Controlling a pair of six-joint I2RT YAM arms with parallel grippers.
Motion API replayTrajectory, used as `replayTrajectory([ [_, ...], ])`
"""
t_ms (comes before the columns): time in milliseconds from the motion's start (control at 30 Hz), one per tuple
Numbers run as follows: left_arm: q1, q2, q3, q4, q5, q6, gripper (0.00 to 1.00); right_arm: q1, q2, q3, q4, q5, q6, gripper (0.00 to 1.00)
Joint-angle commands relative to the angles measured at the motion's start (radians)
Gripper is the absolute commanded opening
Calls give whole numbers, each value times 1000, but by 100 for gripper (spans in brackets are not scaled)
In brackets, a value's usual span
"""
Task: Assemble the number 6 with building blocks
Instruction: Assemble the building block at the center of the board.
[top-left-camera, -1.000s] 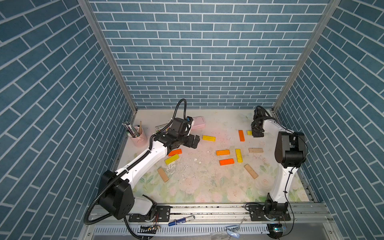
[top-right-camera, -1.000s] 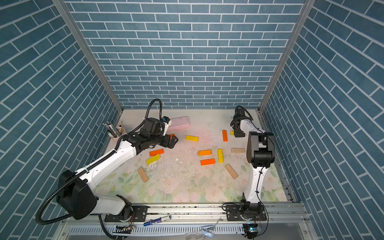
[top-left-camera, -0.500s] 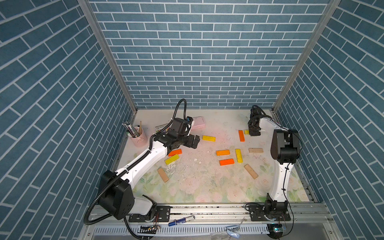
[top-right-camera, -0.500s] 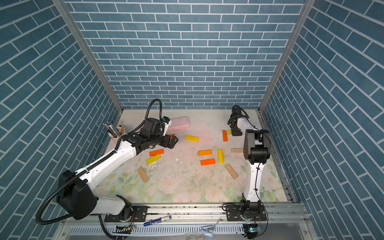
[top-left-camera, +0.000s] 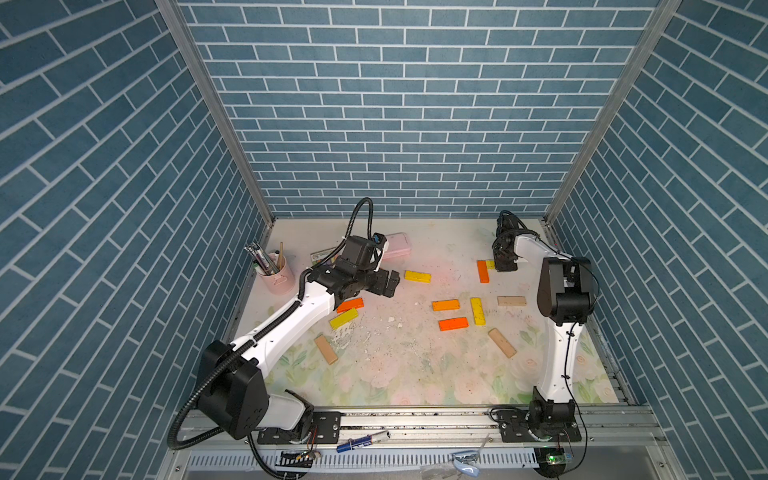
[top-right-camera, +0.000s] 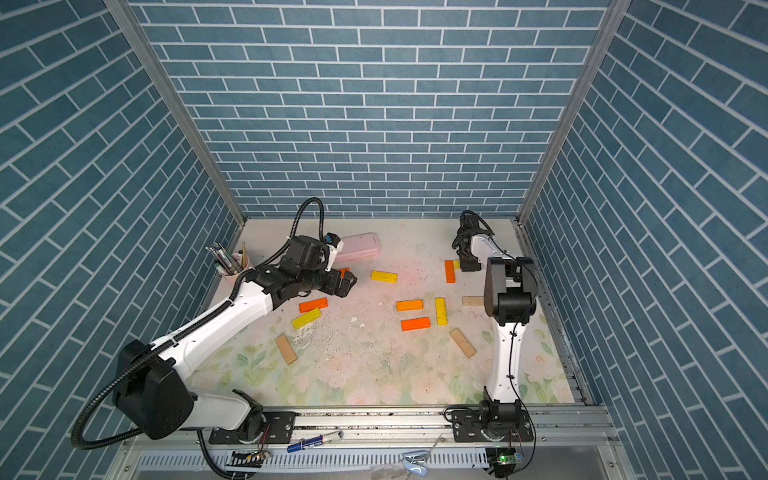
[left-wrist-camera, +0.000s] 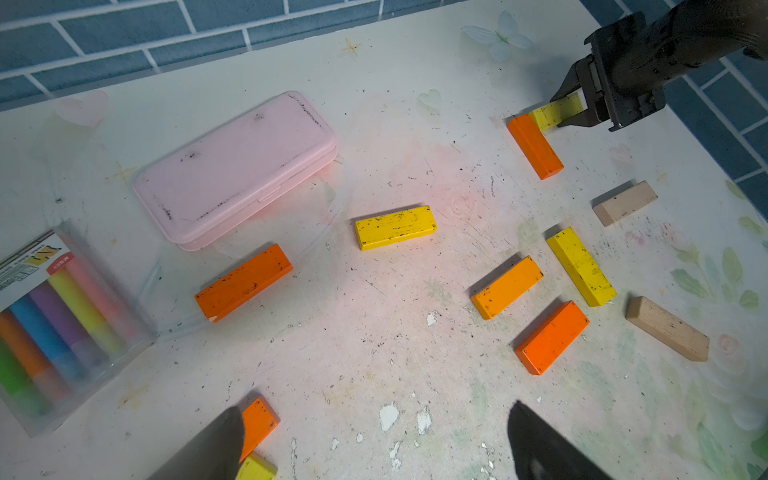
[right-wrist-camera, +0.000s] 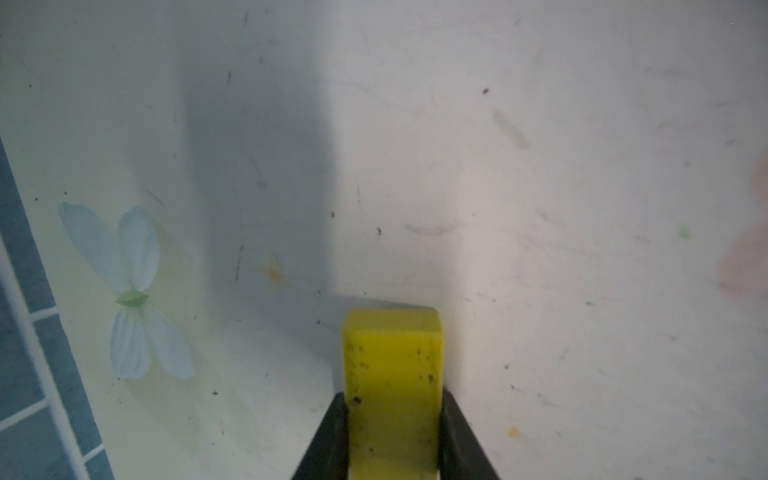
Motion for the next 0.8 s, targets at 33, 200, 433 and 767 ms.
replayTrajectory([
  [33, -8, -9, 4, -4, -2, -7, 99, 7, 43, 25, -46, -10, 62, 34],
  [200, -7, -9, 4, -5, 0, -5, 99, 7, 45, 42, -53, -11, 36, 40],
  [433, -7, -13, 4, -5, 1, -6, 99, 7, 47, 89, -100, -8, -2, 41],
  [767, -6, -15, 4, -5, 4, -8, 99, 8, -12, 115, -132, 1, -55, 49],
])
